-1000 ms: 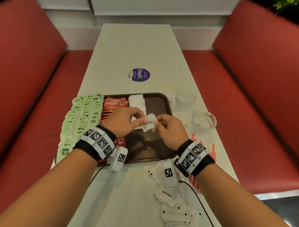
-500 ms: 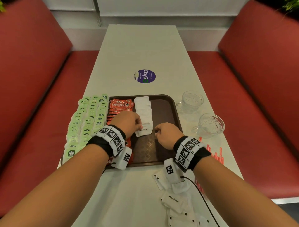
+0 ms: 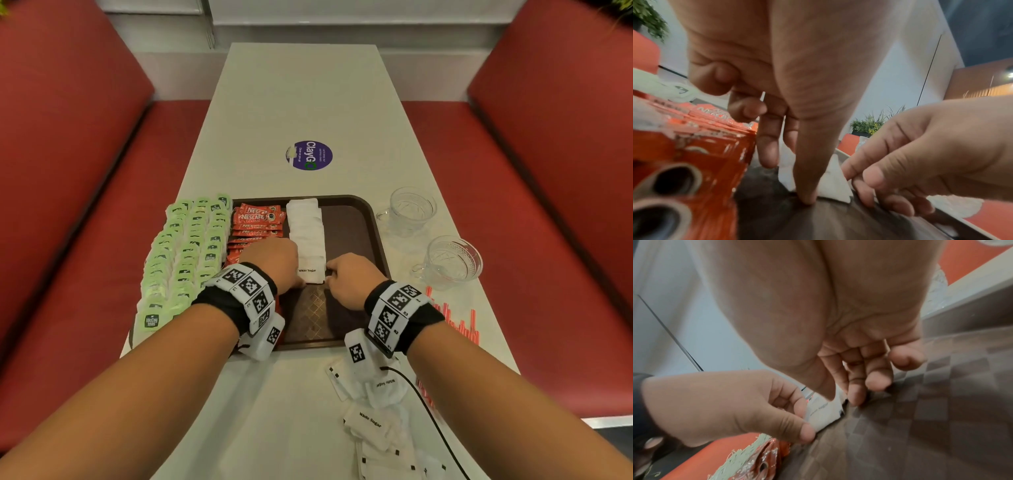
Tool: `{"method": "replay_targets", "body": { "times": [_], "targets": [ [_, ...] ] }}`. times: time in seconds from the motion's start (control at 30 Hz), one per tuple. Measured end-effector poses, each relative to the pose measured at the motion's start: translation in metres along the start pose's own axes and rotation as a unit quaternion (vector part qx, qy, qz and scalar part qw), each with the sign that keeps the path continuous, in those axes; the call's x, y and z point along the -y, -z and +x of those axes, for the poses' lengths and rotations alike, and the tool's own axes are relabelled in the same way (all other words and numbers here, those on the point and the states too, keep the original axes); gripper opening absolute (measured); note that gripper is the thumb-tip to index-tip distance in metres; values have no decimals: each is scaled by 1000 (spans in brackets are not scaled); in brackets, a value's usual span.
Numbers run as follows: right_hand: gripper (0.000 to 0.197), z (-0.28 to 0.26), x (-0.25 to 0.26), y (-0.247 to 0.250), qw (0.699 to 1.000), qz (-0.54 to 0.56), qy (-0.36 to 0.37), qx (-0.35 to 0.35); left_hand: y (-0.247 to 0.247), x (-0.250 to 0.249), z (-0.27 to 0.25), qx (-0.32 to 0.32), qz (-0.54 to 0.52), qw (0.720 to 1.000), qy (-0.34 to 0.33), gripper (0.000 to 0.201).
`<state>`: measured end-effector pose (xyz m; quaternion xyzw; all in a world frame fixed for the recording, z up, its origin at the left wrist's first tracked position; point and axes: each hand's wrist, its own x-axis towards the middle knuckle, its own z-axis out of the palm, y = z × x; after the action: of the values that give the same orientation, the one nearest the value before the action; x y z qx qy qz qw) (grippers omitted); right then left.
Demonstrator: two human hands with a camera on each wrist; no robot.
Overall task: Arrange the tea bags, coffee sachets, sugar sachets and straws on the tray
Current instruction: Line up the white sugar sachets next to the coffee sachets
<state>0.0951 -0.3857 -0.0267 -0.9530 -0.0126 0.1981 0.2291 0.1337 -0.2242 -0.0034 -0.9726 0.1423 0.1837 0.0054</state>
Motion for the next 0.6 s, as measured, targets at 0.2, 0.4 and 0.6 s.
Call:
{"method": "replay_targets", "body": {
  "times": [0.2,0.4,0.6],
  "targets": [
    [24,9,5,2,1000,-15,-11,12,3,1,14,4,8,1000,12,39],
    [33,-18,5,17,999,-29,-16,2,17,0,-10,-48,-26,999,4,33],
    [36,-97,-7,34,1000,-17,14,-4,15,-22,-80,-111,-135,983,-51,18]
  ]
}}
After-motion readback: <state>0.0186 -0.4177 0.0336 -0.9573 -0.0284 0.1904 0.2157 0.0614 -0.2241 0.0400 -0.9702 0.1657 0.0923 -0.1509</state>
